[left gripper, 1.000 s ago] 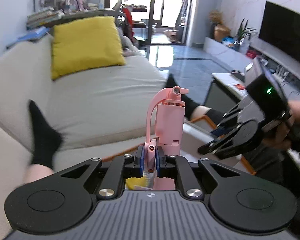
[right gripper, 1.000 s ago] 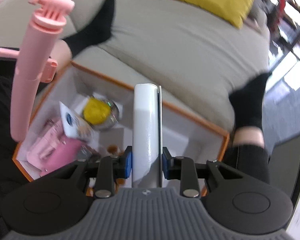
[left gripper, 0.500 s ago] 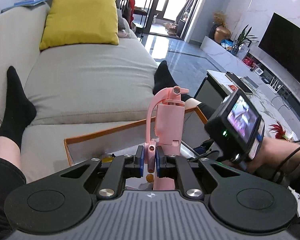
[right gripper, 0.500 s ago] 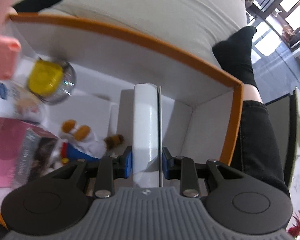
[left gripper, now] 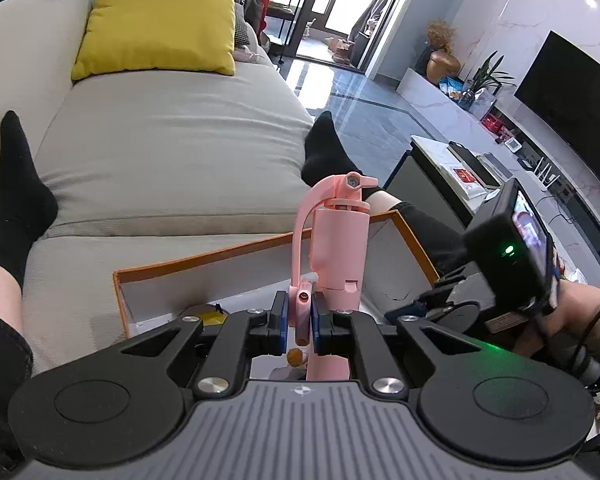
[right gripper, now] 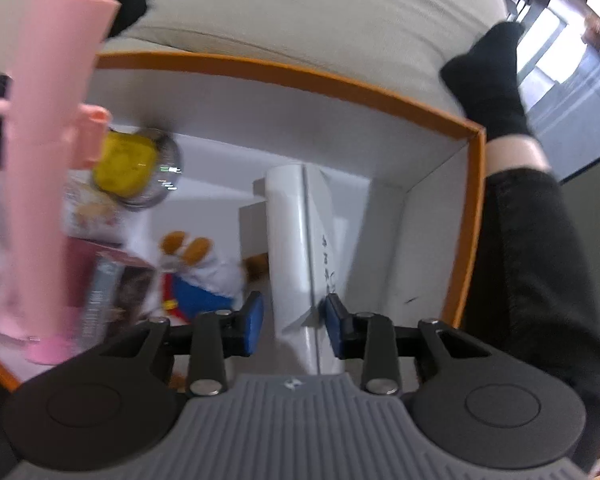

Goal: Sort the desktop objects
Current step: 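Lower the white power bank into the box and open the right gripper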

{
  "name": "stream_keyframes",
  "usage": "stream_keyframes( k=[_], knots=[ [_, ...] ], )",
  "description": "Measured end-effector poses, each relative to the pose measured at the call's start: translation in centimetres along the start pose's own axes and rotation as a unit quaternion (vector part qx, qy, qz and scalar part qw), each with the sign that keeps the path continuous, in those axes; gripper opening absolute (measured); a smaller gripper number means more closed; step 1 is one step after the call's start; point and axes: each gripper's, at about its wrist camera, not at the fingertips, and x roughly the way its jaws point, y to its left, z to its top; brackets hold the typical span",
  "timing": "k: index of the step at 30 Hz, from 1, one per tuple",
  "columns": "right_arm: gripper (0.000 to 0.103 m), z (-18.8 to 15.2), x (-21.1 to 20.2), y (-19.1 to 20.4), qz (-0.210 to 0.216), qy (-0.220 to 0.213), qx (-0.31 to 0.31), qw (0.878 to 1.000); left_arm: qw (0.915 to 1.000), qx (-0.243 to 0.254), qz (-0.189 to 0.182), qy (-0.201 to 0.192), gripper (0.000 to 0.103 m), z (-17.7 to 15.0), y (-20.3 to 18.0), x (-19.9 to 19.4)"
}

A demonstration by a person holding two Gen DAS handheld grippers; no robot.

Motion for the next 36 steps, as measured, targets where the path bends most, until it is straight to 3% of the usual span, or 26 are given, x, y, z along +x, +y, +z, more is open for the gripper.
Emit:
stream_keyframes(
  k=[5, 8, 11, 12, 17, 24, 28, 31, 36],
  knots=[
    [0.024, -0.1, 0.9, 0.3, 0.009, 0.013, -0.004, 1.000, 1.0000, -0.003, -0.007, -0.001, 0.012, 0.1, -0.3, 0.1],
    [0.026, 0.6, 0.4, 0.3, 0.024, -0.014, -0.005, 1.000, 0.9999, -0.010, -0.011, -0.001, 0.012, 0.1, -0.2, 0.0],
    [0.048, 1.5, 0.0, 0.8, 0.018, -0.044, -0.010, 0.999, 0.9999, -0.015, -0.007, 0.001, 0.012, 0.1, -0.1, 0.0],
    [0.051, 2.0, 0.5, 0.7, 0.010, -0.049, -0.011, 0.999, 0.9999, -0.016, -0.005, 0.001, 0.012, 0.1, -0.2, 0.0],
    [0.050, 3.6, 2.9, 0.8, 0.001, -0.037, 0.004, 0.999, 0.9995, -0.031, -0.002, 0.002, 0.012, 0.1, -0.2, 0.1],
    [0.048, 2.9, 4.1, 0.5, -0.074, -0.043, -0.011, 0.996, 0.9987, -0.049, -0.011, 0.012, 0.012, 0.5, 0.0, 1.0],
    [0.046, 2.1, 4.0, 1.2, -0.089, -0.054, -0.053, 0.993, 0.9976, -0.063, -0.022, 0.021, 0.012, 0.3, -0.1, 1.9],
    [0.038, 1.2, 3.6, 1.3, -0.104, -0.058, -0.078, 0.990, 0.9965, -0.074, -0.029, 0.026, 0.012, 0.1, -0.2, 2.3],
    [0.035, -0.5, 2.3, 1.2, -0.055, -0.072, -0.148, 0.985, 0.9957, -0.083, -0.024, 0.034, 0.012, -0.1, -0.2, 2.8]
  ],
)
